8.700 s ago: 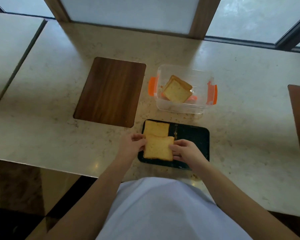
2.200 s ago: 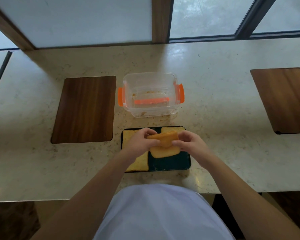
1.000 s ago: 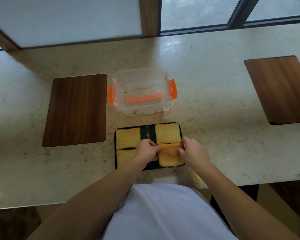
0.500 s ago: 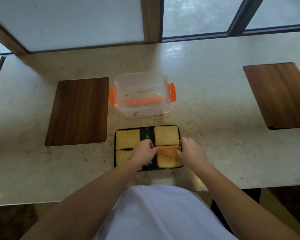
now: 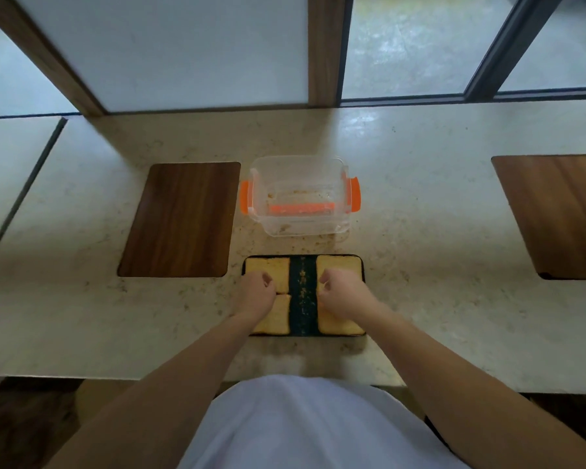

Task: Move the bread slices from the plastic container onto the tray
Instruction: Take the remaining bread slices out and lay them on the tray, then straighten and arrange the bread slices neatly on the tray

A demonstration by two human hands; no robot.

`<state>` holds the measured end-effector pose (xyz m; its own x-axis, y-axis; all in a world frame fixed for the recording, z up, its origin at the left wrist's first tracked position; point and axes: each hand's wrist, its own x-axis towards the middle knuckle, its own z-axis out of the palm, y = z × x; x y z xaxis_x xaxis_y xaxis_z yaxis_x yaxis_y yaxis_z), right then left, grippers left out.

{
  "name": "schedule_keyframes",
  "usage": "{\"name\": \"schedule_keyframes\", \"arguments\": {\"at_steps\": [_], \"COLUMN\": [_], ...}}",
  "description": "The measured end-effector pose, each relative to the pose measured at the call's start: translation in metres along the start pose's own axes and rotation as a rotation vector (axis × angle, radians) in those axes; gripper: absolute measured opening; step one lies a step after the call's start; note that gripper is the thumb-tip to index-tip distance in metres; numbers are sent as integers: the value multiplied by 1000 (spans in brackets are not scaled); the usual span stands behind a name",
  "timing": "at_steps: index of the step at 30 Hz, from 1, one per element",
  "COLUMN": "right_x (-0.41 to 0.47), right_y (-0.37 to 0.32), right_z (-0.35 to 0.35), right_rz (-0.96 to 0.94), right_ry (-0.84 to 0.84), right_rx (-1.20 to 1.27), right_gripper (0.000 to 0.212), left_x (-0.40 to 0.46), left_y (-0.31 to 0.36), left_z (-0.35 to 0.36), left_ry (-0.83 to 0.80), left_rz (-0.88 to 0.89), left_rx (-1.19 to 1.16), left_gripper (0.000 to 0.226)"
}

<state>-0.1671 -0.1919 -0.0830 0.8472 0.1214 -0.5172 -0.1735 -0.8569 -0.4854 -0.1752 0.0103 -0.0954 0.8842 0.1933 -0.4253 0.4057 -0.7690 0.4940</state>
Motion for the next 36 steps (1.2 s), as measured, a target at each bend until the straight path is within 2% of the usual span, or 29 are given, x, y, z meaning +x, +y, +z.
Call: {"name": "schedule_keyframes", "arguments": {"at_steps": [3, 6, 10, 16, 19, 20, 24, 28, 36], "right_x": [8, 14, 21, 29, 28, 27, 27, 30, 28], "right_y": [-16, -29, -42, -49, -48, -48, -44, -37, -34], "right_z": [12, 22, 32, 44, 50, 51, 51, 48, 45], "right_rz": [-29, -27, 76, 189, 220, 221, 220, 221, 271], "right_ry": [-104, -139, -170, -235, -232, -229, -199, -178, -139], "right_rx": [71, 129, 275, 349, 372, 376, 381, 374, 405], "right_gripper": [50, 54, 61, 64, 62, 62, 63, 61, 52], "left_x": [1, -1, 5, 6, 8, 9, 9, 11, 12], "left_y": [-18, -28, -32, -30, -28, -27, -19, -13, -12], "left_z": [-9, -17, -25, -29, -27, -26, -26, -25, -25], "left_ry": [33, 33, -2, -44, -44, -37, -57, -91, -110], "left_rz": [-96, -136, -135, -177, -201, -214, -241, -268, -228], "left_rx": [-64, -122, -153, -180, -208, -212, -237, -206, -220], "left_gripper": [26, 35, 11, 27, 6, 5, 12, 41, 41]}}
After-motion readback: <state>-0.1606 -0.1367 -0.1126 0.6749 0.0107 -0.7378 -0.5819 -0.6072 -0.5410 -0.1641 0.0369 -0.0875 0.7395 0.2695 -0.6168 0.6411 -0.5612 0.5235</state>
